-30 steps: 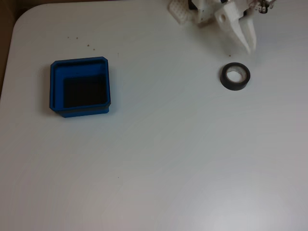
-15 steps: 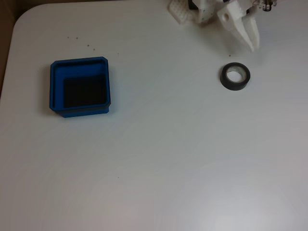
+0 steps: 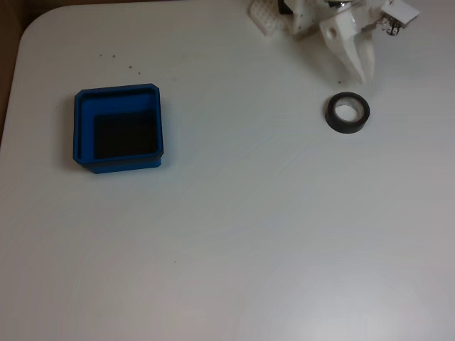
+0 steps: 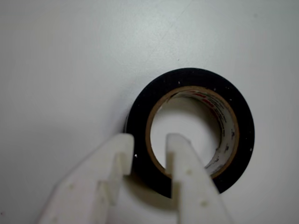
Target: Pick the black tape roll and drop it in the blue box
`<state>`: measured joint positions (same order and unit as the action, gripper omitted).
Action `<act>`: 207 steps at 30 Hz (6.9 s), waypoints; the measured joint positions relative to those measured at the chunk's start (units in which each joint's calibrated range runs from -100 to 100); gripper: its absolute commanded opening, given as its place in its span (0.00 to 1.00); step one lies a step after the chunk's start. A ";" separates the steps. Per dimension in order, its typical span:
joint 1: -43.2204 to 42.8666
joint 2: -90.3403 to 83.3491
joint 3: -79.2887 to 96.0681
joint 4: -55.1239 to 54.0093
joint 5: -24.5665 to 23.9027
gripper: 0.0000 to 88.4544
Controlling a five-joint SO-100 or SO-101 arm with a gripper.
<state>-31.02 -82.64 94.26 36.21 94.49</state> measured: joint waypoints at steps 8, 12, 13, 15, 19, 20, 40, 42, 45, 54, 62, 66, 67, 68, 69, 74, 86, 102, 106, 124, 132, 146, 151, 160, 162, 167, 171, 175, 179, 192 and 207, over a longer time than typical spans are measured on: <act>0.00 12.19 -6.10 0.00 0.00 0.01; 0.00 15.16 -8.07 0.08 0.00 0.01; 0.00 15.50 -8.34 0.33 0.08 0.01; 0.00 15.75 -8.79 1.97 0.42 0.01; 0.00 15.75 -9.60 5.17 0.42 0.01; 0.00 15.75 -9.60 5.25 0.42 0.01; 0.00 28.87 -21.17 6.57 0.50 0.20; 0.00 31.24 -22.87 6.57 0.50 0.23; 0.20 35.22 -25.11 6.57 0.50 0.25; 3.66 43.18 -26.01 6.57 0.50 0.26; 3.76 46.66 -29.42 6.57 0.50 0.26; 3.76 50.47 -32.02 6.40 0.50 0.26; 3.76 51.48 -32.56 6.40 0.50 0.26; 3.76 52.50 -33.09 6.40 0.50 0.26; 3.76 53.60 -33.54 6.40 0.50 0.26; 5.24 57.32 -35.34 6.40 0.50 0.26; 6.63 62.49 -36.95 6.40 0.50 0.26; 6.63 65.28 -37.13 6.32 0.25 0.26; 6.63 65.62 -37.31 6.32 0.17 0.26; 6.63 65.71 -37.31 6.32 0.17 0.07; 6.53 65.71 -37.31 6.32 0.17 0.02; 6.53 62.40 -37.31 6.40 0.17 0.02; 6.53 55.46 -37.31 6.40 0.17 0.02; 6.53 51.91 -37.31 8.46 0.17 0.02; 6.53 51.91 -37.31 11.66 0.17 0.02; 8.31 51.65 -39.01 17.98 0.17 0.01; 11.18 46.91 -41.61 18.97 0.17 0.01; 17.91 41.41 -41.61 19.46 0.17 0.01; 26.42 36.83 -41.61 19.54 0.33 0.01; 59.18 31.84 -41.61 19.29 0.33 0.01; 76.50 31.84 -41.61 19.29 0.33 0.01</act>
<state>45.47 -50.80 52.65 55.50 94.82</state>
